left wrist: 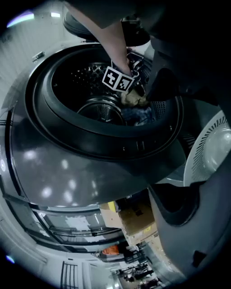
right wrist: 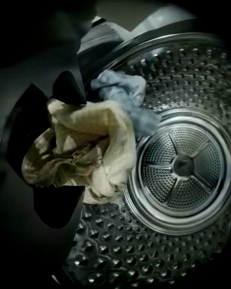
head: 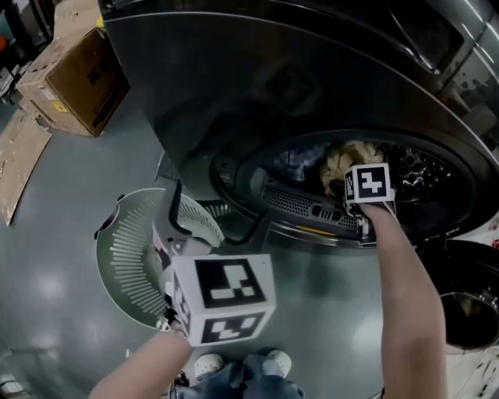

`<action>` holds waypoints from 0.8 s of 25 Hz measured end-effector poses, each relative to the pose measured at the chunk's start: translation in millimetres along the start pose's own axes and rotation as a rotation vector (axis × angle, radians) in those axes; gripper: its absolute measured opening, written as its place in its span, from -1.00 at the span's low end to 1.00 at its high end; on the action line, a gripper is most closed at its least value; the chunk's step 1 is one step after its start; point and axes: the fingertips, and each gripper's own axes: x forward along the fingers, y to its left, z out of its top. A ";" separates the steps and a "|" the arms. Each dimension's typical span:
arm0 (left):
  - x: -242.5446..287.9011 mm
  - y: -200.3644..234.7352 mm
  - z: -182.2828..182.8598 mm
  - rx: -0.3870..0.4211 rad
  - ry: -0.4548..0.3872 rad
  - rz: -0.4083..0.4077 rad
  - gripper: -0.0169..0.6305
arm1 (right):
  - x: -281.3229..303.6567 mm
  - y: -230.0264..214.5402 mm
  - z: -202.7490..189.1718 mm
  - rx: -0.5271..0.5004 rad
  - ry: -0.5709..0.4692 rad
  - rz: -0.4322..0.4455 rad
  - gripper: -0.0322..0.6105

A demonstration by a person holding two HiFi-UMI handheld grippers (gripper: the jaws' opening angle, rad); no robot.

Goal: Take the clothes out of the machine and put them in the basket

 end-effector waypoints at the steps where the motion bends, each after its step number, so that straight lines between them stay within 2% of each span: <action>1: 3.2 -2.7 1.2 -0.004 0.013 0.021 0.81 | 3.4 -2.0 -2.0 -0.014 0.015 -0.013 0.84; 4: 15.0 -12.0 8.5 -0.023 0.031 0.076 0.80 | 7.7 -15.4 -3.4 -0.096 0.051 -0.100 0.81; 6: 20.8 -13.5 12.7 -0.047 0.034 0.126 0.80 | 13.1 -10.0 -8.0 -0.138 0.086 -0.066 0.75; 7: 22.5 -12.8 13.3 -0.052 0.036 0.152 0.80 | 15.7 -7.8 -10.8 -0.152 0.108 -0.047 0.62; 8: 23.7 -12.2 12.8 -0.049 0.039 0.174 0.80 | 15.8 -10.9 -12.7 -0.186 0.129 -0.064 0.54; 9: 24.8 -11.9 12.0 -0.043 0.042 0.189 0.80 | 13.8 -15.6 -14.1 -0.245 0.148 -0.102 0.22; 10: 25.8 -11.7 11.5 -0.039 0.044 0.199 0.80 | 11.7 -15.8 -16.0 -0.314 0.161 -0.122 -0.36; 11: 26.6 -11.6 11.4 -0.040 0.047 0.204 0.80 | 10.4 -11.6 -17.5 -0.368 0.159 -0.117 -0.55; 13: 27.1 -11.5 12.2 -0.048 0.057 0.200 0.80 | 6.9 -4.7 -13.7 -0.399 0.106 -0.094 -0.66; 16: 24.6 -12.9 12.6 -0.060 0.076 0.163 0.80 | -8.0 3.3 -1.8 -0.373 -0.006 -0.073 -0.67; 20: 16.9 -12.6 14.2 -0.051 0.099 0.103 0.80 | -38.0 8.2 -20.4 -0.304 -0.022 -0.050 -0.67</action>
